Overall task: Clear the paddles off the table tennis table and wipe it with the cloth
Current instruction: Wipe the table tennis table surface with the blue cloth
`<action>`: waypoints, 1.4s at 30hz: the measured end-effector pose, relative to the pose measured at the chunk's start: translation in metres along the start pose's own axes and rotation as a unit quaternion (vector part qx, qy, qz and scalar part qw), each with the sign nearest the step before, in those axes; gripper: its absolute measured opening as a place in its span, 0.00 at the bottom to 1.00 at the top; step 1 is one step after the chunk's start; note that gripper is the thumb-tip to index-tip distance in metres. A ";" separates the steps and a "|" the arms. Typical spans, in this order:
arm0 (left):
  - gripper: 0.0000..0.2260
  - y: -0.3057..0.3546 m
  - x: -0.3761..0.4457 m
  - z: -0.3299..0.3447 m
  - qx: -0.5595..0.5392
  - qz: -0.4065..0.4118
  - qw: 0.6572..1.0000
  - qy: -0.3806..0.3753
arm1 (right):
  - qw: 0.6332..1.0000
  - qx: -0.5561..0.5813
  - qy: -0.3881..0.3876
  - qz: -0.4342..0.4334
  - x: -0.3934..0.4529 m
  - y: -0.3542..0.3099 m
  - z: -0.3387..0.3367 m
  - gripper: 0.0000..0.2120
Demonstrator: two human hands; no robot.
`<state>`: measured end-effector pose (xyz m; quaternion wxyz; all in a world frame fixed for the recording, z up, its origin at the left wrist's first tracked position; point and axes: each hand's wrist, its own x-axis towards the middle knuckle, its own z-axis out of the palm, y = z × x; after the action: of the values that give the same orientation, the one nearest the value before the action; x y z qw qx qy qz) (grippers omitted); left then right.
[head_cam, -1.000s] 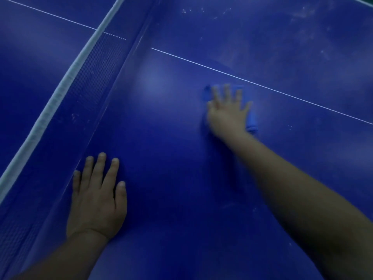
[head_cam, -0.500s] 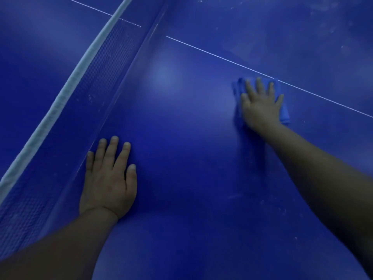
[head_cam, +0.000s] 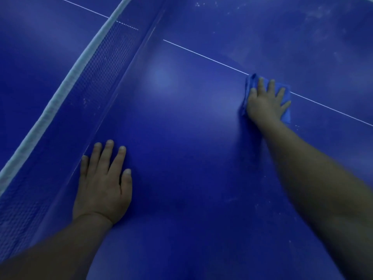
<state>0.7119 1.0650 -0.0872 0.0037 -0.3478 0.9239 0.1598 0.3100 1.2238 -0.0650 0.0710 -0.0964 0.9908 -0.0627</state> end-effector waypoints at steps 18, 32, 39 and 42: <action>0.30 0.001 0.000 0.000 0.000 -0.007 1.000 -0.010 | 0.954 -0.072 0.005 -0.292 -0.069 0.042 0.024 0.29; 0.30 0.002 0.000 -0.003 0.013 -0.013 1.000 -0.015 | 0.953 -0.078 0.005 -0.293 -0.082 0.067 0.015 0.26; 0.31 0.002 0.000 -0.001 0.000 -0.009 1.000 0.000 | 0.771 -0.104 -0.062 -0.626 -0.159 0.098 0.023 0.25; 0.30 0.002 0.000 0.000 0.001 -0.006 1.000 0.002 | 0.949 -0.094 -0.009 -0.301 -0.064 0.091 0.002 0.30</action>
<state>0.7102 1.0666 -0.0867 0.0036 -0.3537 0.9219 0.1578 0.3556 1.3249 -0.0709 0.0483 -0.3966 0.9166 0.0131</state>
